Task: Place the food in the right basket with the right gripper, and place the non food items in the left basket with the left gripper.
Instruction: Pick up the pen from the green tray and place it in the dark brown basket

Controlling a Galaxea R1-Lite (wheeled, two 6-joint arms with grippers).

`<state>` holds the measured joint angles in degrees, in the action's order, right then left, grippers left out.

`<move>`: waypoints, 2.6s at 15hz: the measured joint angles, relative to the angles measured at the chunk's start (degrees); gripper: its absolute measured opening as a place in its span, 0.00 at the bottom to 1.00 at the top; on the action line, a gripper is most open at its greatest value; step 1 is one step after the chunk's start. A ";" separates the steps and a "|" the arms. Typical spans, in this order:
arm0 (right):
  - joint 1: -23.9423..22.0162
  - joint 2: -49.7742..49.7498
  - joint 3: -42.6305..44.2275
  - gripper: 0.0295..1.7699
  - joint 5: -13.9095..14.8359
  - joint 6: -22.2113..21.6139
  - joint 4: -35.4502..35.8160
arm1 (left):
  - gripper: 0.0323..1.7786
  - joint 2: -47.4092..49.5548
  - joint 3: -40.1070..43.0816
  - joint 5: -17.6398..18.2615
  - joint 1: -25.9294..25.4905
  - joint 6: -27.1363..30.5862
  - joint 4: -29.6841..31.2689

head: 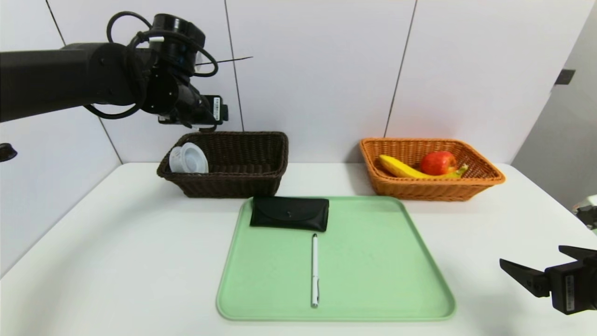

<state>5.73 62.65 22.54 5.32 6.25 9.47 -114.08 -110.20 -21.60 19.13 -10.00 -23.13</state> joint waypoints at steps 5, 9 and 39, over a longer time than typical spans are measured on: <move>0.27 -0.05 -0.66 0.96 0.05 0.35 -0.02 | 0.91 5.23 -0.13 -2.16 12.09 -13.70 -12.81; 0.39 -0.30 -1.93 0.96 0.05 1.12 0.00 | 0.93 7.19 -0.10 -2.62 21.47 -26.10 -26.23; -0.50 3.12 5.99 0.97 0.13 1.76 7.47 | 0.95 -11.22 -1.05 0.05 35.26 -45.21 -32.49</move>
<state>5.23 65.77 28.53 5.45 8.01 16.94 -125.29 -111.25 -21.55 54.38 -55.21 -55.61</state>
